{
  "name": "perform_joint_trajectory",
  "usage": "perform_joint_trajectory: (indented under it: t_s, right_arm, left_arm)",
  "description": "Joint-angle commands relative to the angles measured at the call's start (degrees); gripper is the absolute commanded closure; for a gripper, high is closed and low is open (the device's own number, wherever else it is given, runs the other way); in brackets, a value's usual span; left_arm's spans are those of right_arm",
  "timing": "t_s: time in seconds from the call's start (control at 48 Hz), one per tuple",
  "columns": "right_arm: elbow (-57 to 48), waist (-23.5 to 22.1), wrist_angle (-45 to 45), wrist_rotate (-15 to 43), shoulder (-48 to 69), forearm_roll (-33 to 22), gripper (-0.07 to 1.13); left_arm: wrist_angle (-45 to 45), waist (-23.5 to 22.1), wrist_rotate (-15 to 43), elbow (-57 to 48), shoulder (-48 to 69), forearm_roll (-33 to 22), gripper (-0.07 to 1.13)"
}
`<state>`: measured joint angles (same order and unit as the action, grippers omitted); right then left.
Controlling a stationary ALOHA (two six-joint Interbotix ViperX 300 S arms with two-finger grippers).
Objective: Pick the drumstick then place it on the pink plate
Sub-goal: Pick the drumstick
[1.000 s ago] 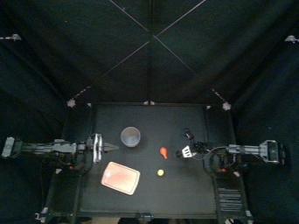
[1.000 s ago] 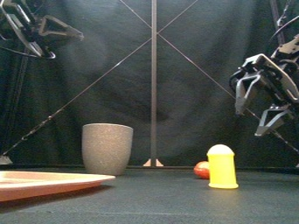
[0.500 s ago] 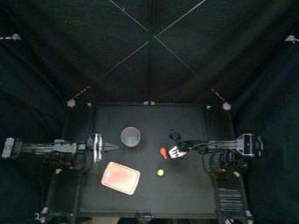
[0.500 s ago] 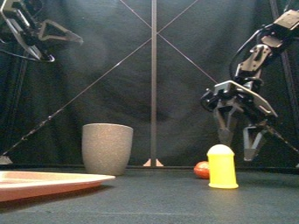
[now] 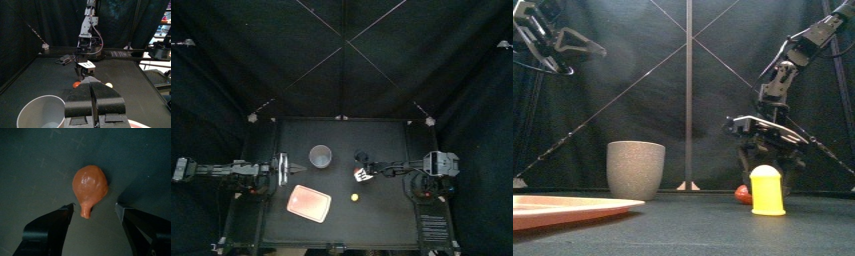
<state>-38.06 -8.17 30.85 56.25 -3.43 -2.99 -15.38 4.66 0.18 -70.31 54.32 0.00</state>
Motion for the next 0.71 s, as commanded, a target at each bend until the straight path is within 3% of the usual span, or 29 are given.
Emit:
perform_joint_trajectory:
  t_s: [0.021,0.271,0.521,0.708]
  right_arm:
    - [2.2,0.8,1.2,3.1,0.5,-3.3,0.07]
    - [3.2,2.1,1.6,5.7,-1.6,-4.4,0.12]
    - [4.8,2.7,1.7,5.6,-4.0,-4.1,0.45]
    - [5.4,3.2,1.7,5.6,-3.8,-4.4,0.6]
  left_arm:
    - [-0.5,0.2,0.1,0.7,-0.3,0.3,1.0]
    - [-0.5,0.2,0.1,0.4,-0.3,0.4,1.0]
    - [-0.4,0.2,0.0,0.4,-0.2,0.3,1.0]
    - [-0.2,0.2,0.0,0.2,-0.2,0.3,1.0]
